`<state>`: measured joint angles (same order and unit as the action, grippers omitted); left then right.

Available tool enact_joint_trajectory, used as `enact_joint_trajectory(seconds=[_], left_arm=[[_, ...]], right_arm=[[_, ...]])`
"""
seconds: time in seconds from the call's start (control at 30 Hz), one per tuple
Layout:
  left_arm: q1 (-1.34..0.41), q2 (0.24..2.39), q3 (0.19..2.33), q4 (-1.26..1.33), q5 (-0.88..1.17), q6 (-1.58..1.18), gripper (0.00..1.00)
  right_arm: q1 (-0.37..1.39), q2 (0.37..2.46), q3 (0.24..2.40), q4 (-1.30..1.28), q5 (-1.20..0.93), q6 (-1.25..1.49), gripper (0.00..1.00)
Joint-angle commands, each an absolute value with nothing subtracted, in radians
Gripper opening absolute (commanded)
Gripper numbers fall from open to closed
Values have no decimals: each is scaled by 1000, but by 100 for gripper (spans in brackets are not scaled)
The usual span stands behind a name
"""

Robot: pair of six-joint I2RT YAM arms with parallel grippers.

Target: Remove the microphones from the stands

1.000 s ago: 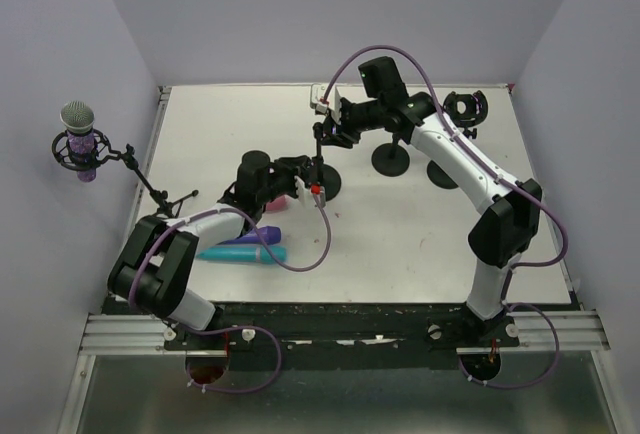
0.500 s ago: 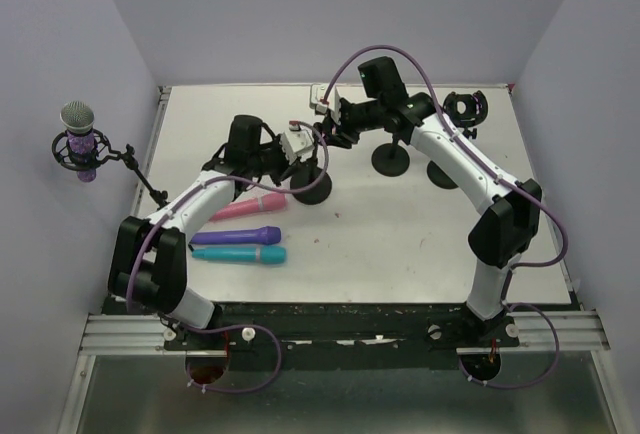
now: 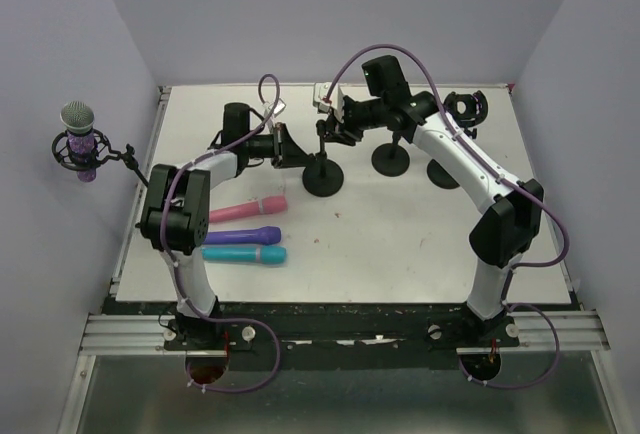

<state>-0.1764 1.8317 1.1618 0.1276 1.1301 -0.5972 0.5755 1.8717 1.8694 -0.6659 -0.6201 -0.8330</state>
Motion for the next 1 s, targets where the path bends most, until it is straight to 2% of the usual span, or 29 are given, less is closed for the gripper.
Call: enact_joint_trajectory(seconds=[0.0, 0.03, 0.07, 0.13, 0.2, 0.27, 0.37, 0.5, 0.53, 0.57, 0.7, 0.8, 0.9, 0.97], left_arm=[[-176, 1991, 1240, 658, 1420, -1415, 0], [-175, 1985, 1235, 629, 1413, -1392, 1], [-175, 1971, 1239, 533, 1408, -1325, 7], [-175, 1959, 1259, 349, 1401, -1263, 30], [-170, 1951, 1238, 348, 1399, -1334, 53], [-167, 1944, 1210, 382, 1413, -1428, 66], [-164, 1953, 1216, 384, 1459, -1517, 70], [-144, 1915, 1247, 270, 1439, -1327, 69], [-141, 1904, 1259, 220, 1437, -1237, 80], [-137, 1890, 1287, 49, 1413, -1121, 89], [-135, 1861, 1468, -571, 1194, -482, 93], [-141, 1867, 1593, -802, 954, -165, 92], [-143, 1780, 1530, -722, 728, 41, 92], [-143, 1682, 1394, -573, 623, 141, 97]], right_arm=[[601, 1876, 1835, -703, -638, -853, 34], [601, 1875, 1832, -703, -635, -854, 34], [601, 1873, 1830, -703, -635, -854, 34], [601, 1871, 1827, -701, -632, -857, 34], [600, 1868, 1822, -698, -629, -856, 34], [600, 1865, 1819, -696, -627, -856, 34], [600, 1864, 1816, -698, -627, -856, 34], [601, 1867, 1819, -699, -627, -857, 34], [601, 1865, 1822, -701, -626, -857, 34], [601, 1868, 1824, -700, -626, -857, 34], [601, 1870, 1827, -698, -621, -857, 34], [601, 1870, 1828, -698, -623, -858, 34], [601, 1870, 1828, -693, -623, -853, 34], [601, 1873, 1830, -687, -621, -851, 34]])
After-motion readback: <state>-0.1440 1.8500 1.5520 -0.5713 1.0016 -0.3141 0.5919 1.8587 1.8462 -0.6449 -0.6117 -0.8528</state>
